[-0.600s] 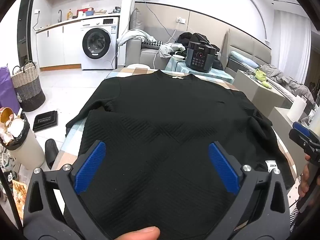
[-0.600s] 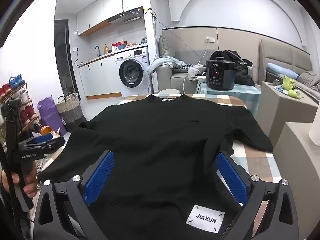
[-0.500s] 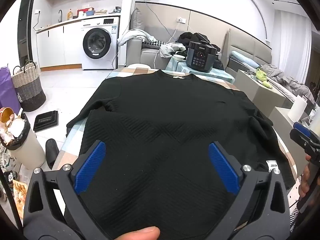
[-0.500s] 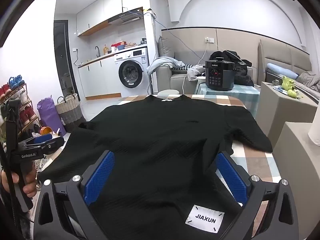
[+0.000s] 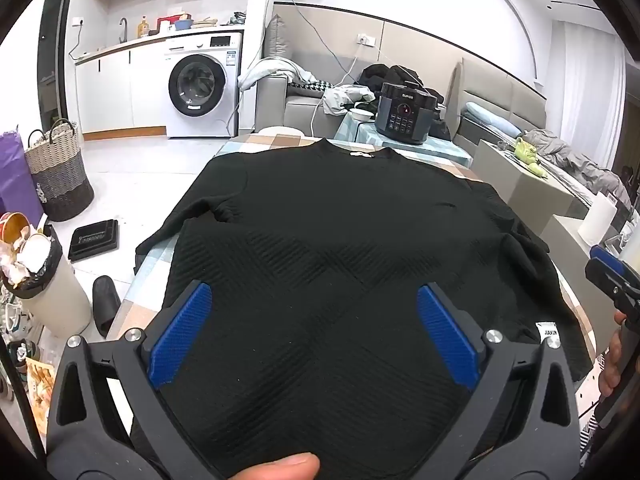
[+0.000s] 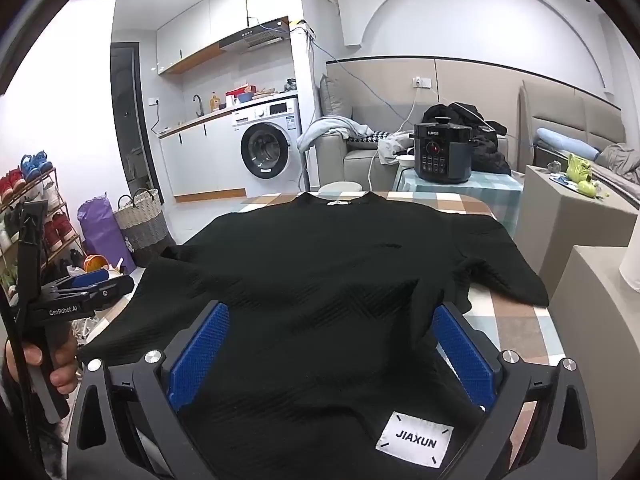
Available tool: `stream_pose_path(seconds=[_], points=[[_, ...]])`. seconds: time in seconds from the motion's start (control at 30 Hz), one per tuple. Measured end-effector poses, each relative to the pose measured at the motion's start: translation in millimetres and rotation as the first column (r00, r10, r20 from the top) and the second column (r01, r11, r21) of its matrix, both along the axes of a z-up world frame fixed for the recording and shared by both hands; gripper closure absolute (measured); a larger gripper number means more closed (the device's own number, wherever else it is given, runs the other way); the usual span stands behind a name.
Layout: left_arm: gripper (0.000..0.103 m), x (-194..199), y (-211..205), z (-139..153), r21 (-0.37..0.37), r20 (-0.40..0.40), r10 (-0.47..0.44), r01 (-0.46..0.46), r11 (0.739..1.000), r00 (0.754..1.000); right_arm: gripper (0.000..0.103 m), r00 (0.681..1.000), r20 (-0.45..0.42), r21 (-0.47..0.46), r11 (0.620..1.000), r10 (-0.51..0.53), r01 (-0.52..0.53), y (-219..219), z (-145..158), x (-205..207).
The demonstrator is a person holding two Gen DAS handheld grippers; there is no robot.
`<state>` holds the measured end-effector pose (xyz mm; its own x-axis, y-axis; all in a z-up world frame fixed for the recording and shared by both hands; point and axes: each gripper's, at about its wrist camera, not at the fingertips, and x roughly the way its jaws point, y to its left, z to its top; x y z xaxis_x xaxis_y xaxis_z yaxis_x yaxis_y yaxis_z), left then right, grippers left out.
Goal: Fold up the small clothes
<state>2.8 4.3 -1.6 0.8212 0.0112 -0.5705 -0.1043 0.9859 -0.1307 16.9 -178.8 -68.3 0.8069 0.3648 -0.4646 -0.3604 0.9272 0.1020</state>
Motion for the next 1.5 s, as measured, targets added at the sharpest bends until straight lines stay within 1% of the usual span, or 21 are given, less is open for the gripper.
stream_pose_path(seconds=[0.53, 1.03, 1.17, 1.5], points=[[0.001, -6, 6, 6, -0.006, 0.013, 0.014, -0.014, 1.000, 1.000, 0.000, 1.000, -0.009, 0.005, 1.000, -0.027, 0.028, -1, 4, -3], [0.001, -16, 3, 18, -0.015, 0.032, -0.002, 0.003, 1.000, 0.999, 0.000, 0.999, -0.018, -0.001, 0.999, -0.047, 0.047, -1, 9, -6], [0.001, -20, 2, 24, -0.014, 0.040, -0.004, 0.005, 1.000, 0.999, 0.000, 0.999, -0.012, 0.002, 0.999, -0.047, 0.047, 0, 14, -9], [0.001, -26, 6, 34, -0.038, 0.046, -0.001, 0.003, 0.999, 0.999, 0.000, 0.998, -0.014, -0.001, 0.998, -0.064, 0.064, 8, 24, -13]])
